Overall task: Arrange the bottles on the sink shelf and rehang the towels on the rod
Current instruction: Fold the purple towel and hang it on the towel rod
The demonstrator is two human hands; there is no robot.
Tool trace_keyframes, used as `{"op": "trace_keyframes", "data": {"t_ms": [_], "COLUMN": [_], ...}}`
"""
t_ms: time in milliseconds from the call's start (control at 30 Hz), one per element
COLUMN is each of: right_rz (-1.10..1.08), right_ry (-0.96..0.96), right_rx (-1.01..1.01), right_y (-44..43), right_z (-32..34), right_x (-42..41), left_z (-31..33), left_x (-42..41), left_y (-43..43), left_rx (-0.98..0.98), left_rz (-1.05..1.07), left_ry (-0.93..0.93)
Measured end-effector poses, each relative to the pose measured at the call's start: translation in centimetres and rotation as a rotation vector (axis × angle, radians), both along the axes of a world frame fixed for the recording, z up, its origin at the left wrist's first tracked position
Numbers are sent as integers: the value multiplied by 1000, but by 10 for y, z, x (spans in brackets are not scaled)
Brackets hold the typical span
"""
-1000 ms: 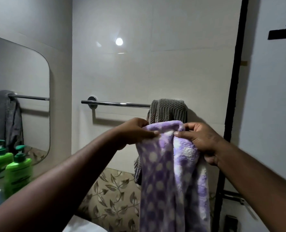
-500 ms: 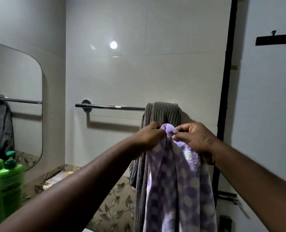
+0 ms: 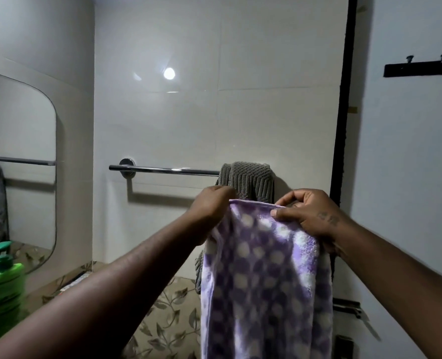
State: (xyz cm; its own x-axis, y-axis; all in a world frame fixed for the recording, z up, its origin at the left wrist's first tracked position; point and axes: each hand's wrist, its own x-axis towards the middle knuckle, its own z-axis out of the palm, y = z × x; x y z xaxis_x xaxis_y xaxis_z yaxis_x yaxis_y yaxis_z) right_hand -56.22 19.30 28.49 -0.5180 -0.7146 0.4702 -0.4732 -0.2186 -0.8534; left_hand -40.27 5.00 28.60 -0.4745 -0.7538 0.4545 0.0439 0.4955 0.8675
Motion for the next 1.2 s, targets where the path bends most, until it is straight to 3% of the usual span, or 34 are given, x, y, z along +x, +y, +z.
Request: {"op": "trace_keyframes", "data": {"t_ms": [133,200,300,467,567,667,733,800,1033,1200], "right_rz": [103,173,312,542,532,311,237,235,466,450], "right_ry": [-93,-228,-348,-215,-269,-331,-241,-191,-317,-271], "right_rx": [-73,-112,-77,259,204,9,-67,-106,173,144], "right_y": [-15,-22,-21,-5,-1,-5,-12,-18,-3,-5], "right_z": [1,1,1,-19,-31,-26,-18,-8,-41,-61], "right_x": [14,21,12,-2,-13,-16,-6,8,-7,5], "left_z": [-12,-17,-13,-5,-2,-7,-14,-19,0,3], "left_x": [-7,-16,-19,-19,-17,-11,-15,-22,-4,0], "left_y": [8,17,16,11,-4,-6,3,11,8,8], "left_rx": [-7,2,9,54,68,8,-116,-199,-26,29], "left_rz": [-438,-562,-508,-334,-126,-184,-312,-412,-215,-226], "left_ry": [-143,-65,109,318,407,244,-7,-117,217,247]}}
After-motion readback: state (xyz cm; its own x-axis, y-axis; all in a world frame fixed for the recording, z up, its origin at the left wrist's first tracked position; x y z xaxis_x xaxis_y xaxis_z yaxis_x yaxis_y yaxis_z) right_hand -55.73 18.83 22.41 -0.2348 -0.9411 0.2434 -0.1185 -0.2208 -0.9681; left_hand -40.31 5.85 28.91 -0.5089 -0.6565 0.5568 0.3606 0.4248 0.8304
